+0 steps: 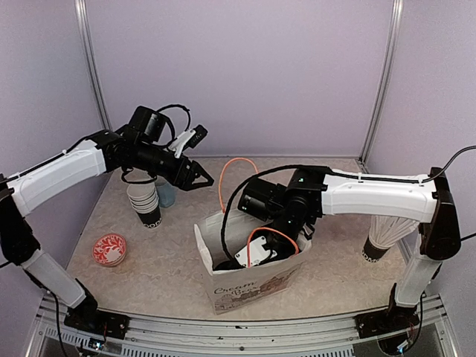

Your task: Pack the takeout coffee

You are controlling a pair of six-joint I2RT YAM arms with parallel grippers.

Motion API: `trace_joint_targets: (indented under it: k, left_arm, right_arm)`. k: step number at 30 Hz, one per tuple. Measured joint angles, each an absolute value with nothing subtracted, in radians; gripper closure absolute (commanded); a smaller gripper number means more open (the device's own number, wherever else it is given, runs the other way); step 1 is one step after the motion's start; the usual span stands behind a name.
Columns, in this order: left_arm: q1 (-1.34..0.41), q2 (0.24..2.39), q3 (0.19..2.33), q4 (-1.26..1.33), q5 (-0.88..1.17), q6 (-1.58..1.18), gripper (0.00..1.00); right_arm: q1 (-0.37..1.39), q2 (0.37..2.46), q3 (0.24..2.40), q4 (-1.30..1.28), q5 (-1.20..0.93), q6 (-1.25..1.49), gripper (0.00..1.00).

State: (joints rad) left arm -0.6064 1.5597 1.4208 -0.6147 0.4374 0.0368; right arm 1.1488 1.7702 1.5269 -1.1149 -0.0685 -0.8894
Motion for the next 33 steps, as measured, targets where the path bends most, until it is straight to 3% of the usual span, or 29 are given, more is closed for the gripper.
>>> trace_joint_targets:
  k: [5, 9, 21, 33]
  left_arm:
    - [-0.604, 1.399, 1.393, -0.538, 0.505, 0.042, 0.28]
    - [-0.607, 1.329, 1.377, -0.485, 0.587, 0.037, 0.27]
    - [-0.667, 1.413, 1.349, -0.399, 0.67, -0.028, 0.27]
    - [-0.703, 1.476, 1.349, -0.353, 0.71, -0.057, 0.55]
  right_arm:
    - [1.149, 1.77, 1.527, -1.116, -0.071, -0.894, 0.44]
    - [1.149, 1.776, 1.55, -1.146, -0.083, -0.893, 0.35]
    - [1.149, 1.834, 1.739, -1.26, -0.123, -0.883, 0.14]
    - [1.163, 1.838, 1.766, -1.3, -0.107, -0.869, 0.13]
